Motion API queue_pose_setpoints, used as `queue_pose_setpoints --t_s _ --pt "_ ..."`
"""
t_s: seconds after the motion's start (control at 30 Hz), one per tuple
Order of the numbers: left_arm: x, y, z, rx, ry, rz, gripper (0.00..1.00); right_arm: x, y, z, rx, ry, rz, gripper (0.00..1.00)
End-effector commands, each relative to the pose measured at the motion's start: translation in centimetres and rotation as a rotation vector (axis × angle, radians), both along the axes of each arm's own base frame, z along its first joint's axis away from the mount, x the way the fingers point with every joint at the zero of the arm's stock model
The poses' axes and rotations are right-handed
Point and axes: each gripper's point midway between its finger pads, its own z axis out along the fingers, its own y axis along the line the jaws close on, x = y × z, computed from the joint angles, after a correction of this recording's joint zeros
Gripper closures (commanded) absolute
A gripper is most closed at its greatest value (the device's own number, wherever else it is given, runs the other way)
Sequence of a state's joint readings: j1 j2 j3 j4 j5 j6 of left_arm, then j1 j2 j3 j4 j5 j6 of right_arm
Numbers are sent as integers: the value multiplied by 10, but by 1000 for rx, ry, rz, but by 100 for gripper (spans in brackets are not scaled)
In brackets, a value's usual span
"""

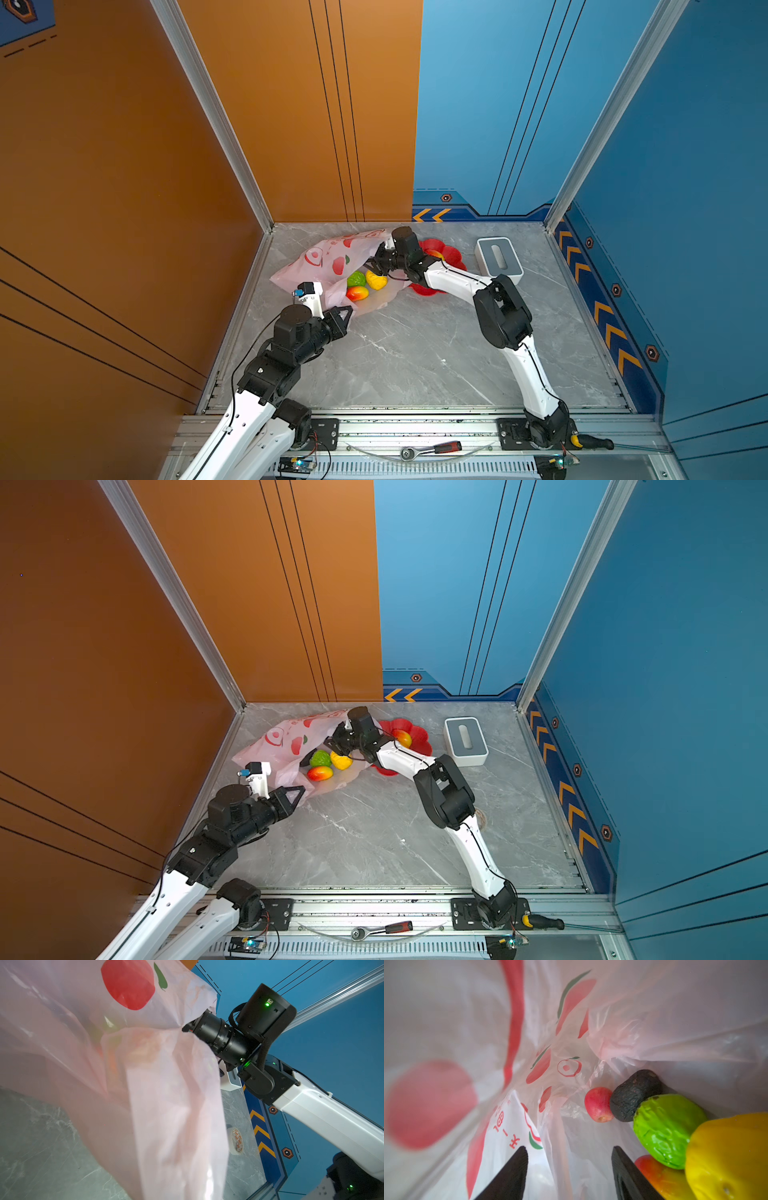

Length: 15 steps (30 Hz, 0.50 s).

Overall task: Place the fruits into the plastic bag
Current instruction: 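Open the right gripper to release the dark avocado inside the bag, then withdraw the open right gripper from the bag toward the red bowl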

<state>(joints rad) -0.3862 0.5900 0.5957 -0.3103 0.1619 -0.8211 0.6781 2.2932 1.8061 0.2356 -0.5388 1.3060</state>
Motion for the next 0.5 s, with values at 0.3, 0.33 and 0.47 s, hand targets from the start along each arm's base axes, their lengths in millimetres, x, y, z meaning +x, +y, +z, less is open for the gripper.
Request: queue_pose_setpoints --t_s 0.3,0.33,0.47 --pt "-5 5 2 2 9 13 100 -64 -23 57 52 -74 104 37" --pt "-5 6 2 2 9 15 100 -69 -24 60 60 -74 125 37" --pt "-6 7 4 1 4 21 100 -89 -20 70 136 -39 224 36"
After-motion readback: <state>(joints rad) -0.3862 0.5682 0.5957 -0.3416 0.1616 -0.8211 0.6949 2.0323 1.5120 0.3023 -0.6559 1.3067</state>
